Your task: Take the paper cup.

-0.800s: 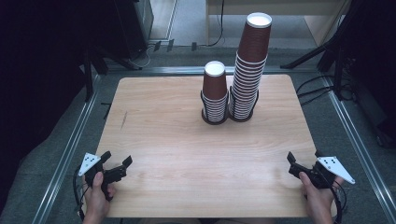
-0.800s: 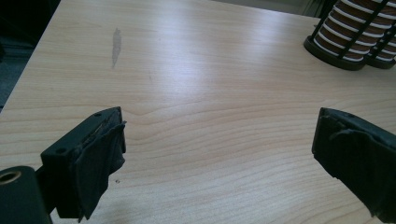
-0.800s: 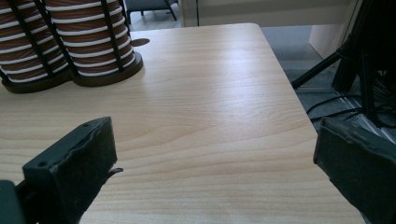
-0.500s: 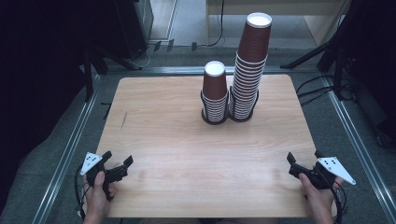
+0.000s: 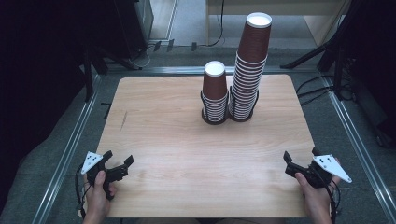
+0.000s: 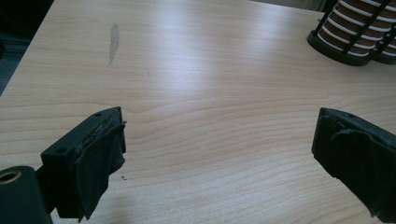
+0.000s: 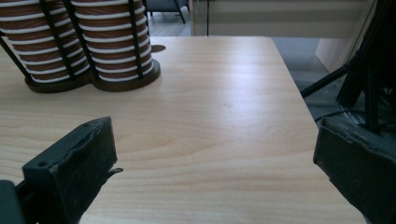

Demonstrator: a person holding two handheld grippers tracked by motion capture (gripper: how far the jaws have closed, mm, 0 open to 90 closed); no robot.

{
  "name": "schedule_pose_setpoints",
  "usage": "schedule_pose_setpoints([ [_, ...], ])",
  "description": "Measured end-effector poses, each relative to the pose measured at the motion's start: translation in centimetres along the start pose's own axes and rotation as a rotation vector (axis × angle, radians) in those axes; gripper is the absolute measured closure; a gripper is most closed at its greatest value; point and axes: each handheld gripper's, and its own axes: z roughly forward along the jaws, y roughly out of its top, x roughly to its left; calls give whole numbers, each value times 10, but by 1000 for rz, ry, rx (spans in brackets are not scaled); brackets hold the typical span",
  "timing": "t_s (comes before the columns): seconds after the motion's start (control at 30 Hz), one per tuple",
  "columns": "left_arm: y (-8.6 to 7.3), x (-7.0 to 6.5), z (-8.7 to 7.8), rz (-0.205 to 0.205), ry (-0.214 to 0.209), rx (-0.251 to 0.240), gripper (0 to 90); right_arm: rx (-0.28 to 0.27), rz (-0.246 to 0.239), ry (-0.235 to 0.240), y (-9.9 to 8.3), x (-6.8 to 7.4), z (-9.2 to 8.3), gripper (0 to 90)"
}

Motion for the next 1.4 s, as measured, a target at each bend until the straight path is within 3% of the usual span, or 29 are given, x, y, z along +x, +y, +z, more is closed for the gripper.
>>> schedule_pose_setpoints([
  [0.13,0,-1,1,4,2,5,26,-13,-25,11,12,10,1,0],
  [0.47,0,-1,1,1,10,0,26,-50,-26,61,36,28,7,0],
  [0.63,0,-1,1,2,13,-2,26,-60,-17,60,50,35,14,0],
  [1.4,0,-2,2,12,17,0,26,-110,-73,136,125,87,44,0],
])
